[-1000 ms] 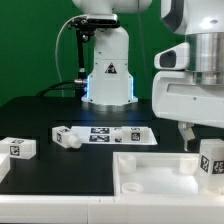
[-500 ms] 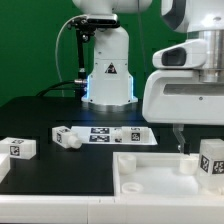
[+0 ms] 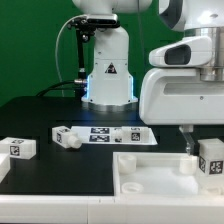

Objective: Assemble square table

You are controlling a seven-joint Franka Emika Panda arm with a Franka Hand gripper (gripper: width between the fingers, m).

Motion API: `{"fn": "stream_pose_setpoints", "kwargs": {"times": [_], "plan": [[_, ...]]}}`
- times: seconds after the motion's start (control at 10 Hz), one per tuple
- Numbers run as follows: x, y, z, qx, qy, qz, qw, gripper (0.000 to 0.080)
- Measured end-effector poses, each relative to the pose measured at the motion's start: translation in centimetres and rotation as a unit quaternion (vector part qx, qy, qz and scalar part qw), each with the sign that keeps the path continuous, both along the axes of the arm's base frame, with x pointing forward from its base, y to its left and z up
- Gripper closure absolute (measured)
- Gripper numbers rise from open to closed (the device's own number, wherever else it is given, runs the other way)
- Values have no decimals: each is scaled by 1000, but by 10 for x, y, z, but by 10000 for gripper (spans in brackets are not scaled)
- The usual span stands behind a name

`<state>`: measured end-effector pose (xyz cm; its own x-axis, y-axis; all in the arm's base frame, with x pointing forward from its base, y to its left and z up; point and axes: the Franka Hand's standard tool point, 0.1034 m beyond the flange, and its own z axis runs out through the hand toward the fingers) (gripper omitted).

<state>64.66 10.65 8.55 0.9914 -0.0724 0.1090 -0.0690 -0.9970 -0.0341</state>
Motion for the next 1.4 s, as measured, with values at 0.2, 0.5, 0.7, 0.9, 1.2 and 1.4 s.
{"fn": "stream_pose_setpoints", "kwargs": {"times": [0.2,0.5,0.7,0.9,1.2,1.4], "plan": [[-1,2,0,11,3,-112,994,514],[-4,1,-2,26,9,-349,937,514],[-5,-3,-3,56,8,-492,869,514],[-5,-6,-2,65,15,-521,851,514],[-10,2,-4,37,18,-424,905,348],[-12,9,-5,21,23,-298,954,224]]}}
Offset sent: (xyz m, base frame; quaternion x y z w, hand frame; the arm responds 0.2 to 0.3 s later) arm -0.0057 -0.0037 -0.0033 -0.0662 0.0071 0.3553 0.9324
